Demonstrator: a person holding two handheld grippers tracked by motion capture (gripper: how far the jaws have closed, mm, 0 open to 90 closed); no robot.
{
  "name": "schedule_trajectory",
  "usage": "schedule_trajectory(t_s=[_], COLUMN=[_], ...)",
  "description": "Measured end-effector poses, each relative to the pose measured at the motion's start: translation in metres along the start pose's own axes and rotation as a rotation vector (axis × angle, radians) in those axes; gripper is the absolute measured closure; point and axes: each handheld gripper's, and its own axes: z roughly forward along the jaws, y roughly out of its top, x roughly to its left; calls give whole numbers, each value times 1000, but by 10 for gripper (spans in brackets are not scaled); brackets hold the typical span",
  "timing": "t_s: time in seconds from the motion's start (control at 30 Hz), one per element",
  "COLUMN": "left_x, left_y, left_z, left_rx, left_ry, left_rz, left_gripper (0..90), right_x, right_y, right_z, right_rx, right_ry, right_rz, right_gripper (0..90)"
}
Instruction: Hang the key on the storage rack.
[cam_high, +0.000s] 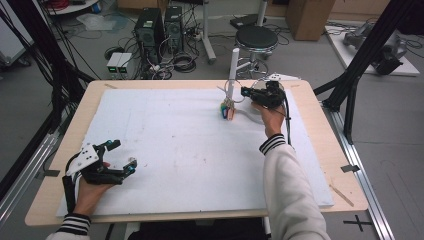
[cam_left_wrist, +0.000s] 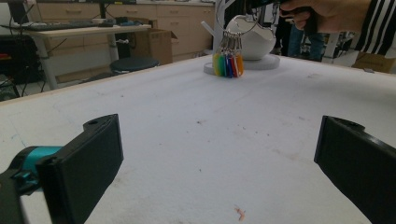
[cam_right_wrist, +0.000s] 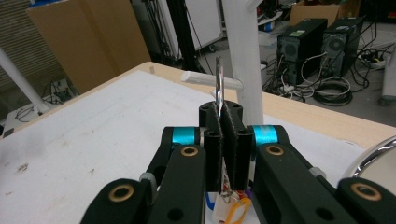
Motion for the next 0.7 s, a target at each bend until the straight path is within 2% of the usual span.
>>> schedule_trajectory(t_s=[0.17,0.2,0.47,0.7], left_x=[-1,-1,-1,0], left_y=[-2,-2,-3,-3], left_z=[-2,-3,-4,-5], left_rx=[-21,-25,-30,-40], left_ry=[10,13,16,21], left_rz=[-4,1,-1,-7], left_gripper=[17,17,17,17], right_x=[-3,-3,-6,-5], right_y=[-3,-4,-7,-7], right_z=[4,4,8,9], right_rx=[13,20,25,27], right_ry=[-12,-8,-18,-44], right_rz=[2,16,26,-1], right_gripper=[880,880,879,856])
